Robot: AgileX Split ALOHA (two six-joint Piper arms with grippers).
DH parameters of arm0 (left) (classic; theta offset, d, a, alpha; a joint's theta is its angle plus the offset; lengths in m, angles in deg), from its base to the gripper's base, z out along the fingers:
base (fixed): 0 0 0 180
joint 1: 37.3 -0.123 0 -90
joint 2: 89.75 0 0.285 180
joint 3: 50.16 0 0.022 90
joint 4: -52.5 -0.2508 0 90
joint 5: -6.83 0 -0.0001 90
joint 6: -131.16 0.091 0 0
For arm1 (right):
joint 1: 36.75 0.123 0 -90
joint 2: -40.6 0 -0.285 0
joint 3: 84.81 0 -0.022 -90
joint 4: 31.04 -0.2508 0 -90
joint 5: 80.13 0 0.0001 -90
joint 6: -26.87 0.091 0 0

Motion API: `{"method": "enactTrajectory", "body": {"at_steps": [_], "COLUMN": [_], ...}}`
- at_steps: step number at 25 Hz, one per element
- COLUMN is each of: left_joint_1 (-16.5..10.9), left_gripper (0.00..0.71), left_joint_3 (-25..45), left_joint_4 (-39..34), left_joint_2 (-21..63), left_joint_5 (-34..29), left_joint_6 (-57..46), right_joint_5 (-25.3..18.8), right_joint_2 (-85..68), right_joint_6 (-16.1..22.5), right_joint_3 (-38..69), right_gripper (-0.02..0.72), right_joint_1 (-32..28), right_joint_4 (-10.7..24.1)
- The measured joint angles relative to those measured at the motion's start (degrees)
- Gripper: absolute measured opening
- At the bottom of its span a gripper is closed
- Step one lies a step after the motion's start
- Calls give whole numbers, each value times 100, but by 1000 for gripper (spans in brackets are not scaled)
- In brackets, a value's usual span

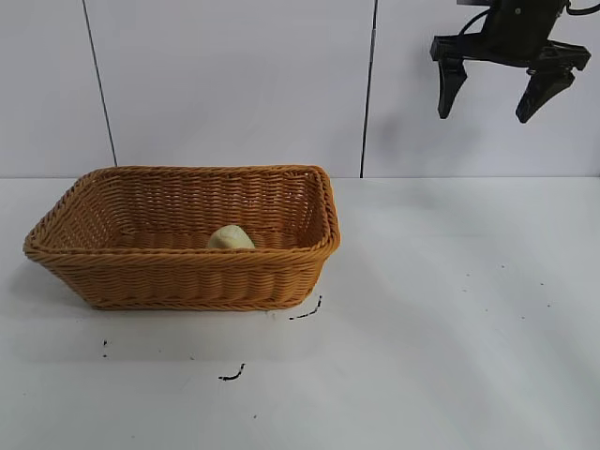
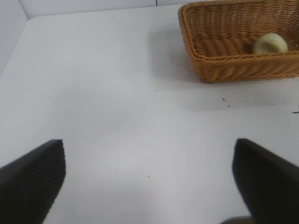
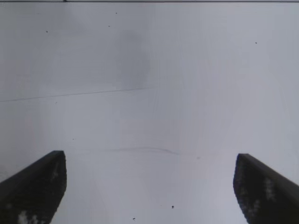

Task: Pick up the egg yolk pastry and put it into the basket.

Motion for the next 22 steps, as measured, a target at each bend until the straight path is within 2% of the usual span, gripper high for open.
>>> {"method": "enactTrajectory", "body": {"at_steps": [5,10,22], "left_joint_1": [0,0,0], "left_gripper": [697,697,697], "left_joint_3": [0,0,0], "left_joint_4": [0,0,0], "left_joint_2": [0,0,0], "left_joint_5": [0,0,0], "left_joint_6": [0,0,0], "right_joint_5": [5,11,-6], "right_joint_2": [-709,-1947,-5802], "right_joint_6": [-5,-5,-19], "right_joint_3": [974,2461,5916], "right_gripper": [695,696,696], "right_joint_1": [0,0,0], "right_joint_4": [-5,-11,-30]}}
